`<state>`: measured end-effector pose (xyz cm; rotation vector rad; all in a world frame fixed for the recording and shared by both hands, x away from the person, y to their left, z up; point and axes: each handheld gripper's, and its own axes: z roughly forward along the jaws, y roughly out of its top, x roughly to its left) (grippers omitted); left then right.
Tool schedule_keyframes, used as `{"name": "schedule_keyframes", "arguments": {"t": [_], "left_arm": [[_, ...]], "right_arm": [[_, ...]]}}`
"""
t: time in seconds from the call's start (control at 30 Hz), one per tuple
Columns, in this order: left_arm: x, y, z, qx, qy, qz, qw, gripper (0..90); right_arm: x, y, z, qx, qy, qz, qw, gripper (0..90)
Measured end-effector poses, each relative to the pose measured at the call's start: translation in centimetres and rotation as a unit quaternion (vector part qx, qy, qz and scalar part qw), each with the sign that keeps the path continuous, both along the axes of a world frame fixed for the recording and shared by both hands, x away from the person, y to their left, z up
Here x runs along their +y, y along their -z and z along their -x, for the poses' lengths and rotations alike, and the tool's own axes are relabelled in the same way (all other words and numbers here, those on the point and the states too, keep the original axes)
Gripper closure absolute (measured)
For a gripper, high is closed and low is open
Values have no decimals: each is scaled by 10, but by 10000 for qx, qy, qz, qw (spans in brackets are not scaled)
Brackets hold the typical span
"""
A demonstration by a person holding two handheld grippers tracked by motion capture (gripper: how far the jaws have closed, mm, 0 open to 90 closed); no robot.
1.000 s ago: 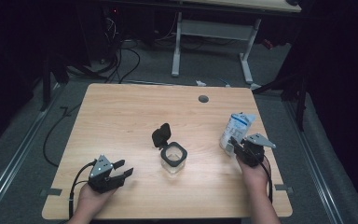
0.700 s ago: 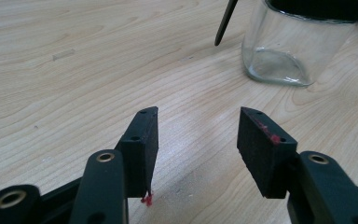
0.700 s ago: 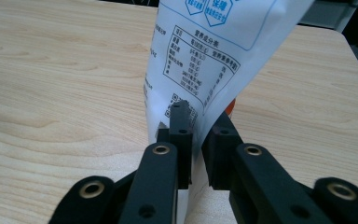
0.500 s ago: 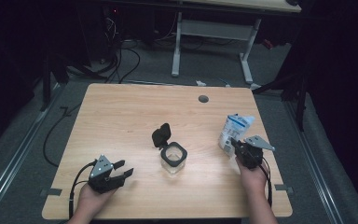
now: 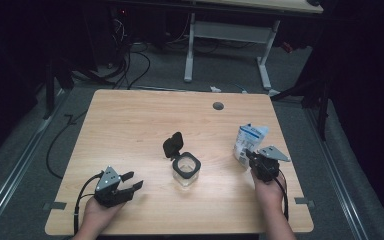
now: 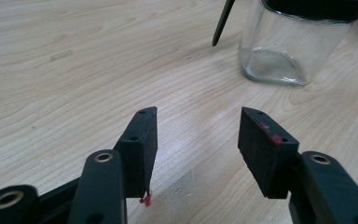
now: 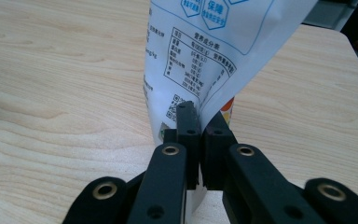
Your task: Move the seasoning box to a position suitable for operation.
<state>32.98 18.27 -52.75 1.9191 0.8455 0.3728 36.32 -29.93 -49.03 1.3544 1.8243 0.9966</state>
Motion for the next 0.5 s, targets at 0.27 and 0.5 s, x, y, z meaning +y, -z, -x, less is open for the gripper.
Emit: {"name": "schedule_keyframes", "arguments": {"t": [0.27,0.5], "left_arm": [[2,-1,1,-53,130,99,9999,439],[2,0,1,-52,137,103,9998,438]], "right_arm": [[-3,-6,-2,180,42,-119,9998,890],[-1,-13,-3,315,-82,-35,9995,891]]}}
